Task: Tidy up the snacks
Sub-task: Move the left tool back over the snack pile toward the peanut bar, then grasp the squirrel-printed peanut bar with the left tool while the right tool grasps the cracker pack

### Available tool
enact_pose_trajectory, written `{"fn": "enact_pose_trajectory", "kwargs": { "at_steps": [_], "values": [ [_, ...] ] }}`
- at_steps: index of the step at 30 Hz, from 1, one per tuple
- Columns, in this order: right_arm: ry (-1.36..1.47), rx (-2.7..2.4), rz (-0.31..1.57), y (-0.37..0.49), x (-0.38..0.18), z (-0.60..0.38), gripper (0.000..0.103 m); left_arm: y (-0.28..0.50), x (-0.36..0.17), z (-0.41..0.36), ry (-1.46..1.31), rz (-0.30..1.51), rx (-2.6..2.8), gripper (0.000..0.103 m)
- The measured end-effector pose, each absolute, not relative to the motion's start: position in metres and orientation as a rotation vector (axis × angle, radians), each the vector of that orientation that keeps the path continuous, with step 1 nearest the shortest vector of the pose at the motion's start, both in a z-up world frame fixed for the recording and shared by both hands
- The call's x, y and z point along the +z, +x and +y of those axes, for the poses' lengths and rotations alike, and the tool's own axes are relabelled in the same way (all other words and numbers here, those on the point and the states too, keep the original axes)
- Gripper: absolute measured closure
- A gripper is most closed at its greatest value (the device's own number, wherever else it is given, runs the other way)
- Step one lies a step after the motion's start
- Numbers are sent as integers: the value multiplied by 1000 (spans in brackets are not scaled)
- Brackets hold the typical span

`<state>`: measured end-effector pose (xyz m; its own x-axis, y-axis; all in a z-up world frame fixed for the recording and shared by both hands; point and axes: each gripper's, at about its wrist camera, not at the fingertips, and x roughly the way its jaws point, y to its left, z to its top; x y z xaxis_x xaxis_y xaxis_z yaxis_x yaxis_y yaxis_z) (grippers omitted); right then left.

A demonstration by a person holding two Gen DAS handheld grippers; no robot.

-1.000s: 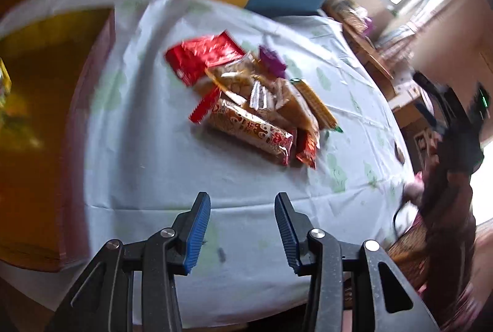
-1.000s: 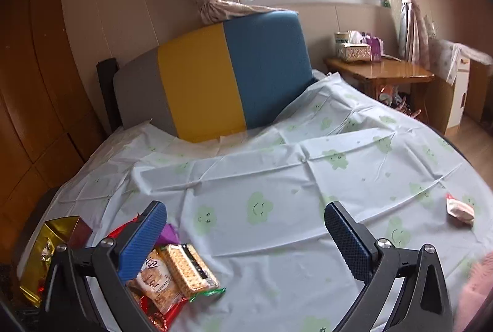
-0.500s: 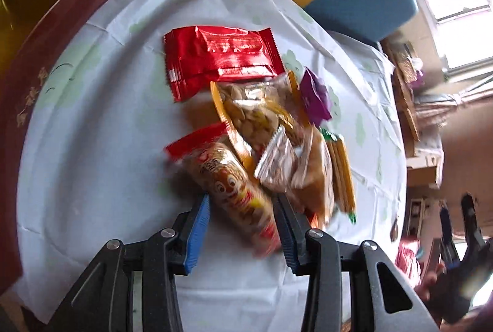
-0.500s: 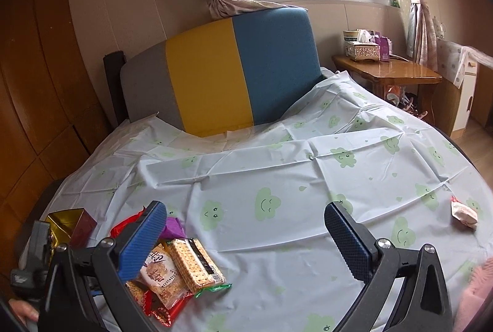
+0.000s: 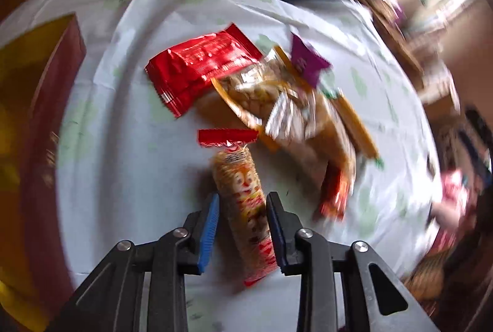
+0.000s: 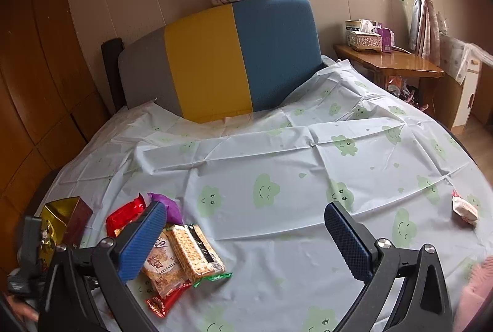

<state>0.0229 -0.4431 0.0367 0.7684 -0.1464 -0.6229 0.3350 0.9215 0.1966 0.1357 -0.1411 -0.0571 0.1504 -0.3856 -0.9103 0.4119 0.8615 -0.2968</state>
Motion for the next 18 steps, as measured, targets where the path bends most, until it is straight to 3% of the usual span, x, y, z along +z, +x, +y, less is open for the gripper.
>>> {"fn": "enact_pose_trajectory", "kwargs": {
  "at_steps": [5,11,18],
  "values": [
    [280,-264,693,29,29,-439,0,122,-48,-138,195,1223,-593,71],
    [267,-281,732,33,21,-439,0,133,-58,-153,50,1308,-620,70],
    [254,-267,768,38,15,-436,0,124,-69,-160,59,1270,-619,71]
  ]
}}
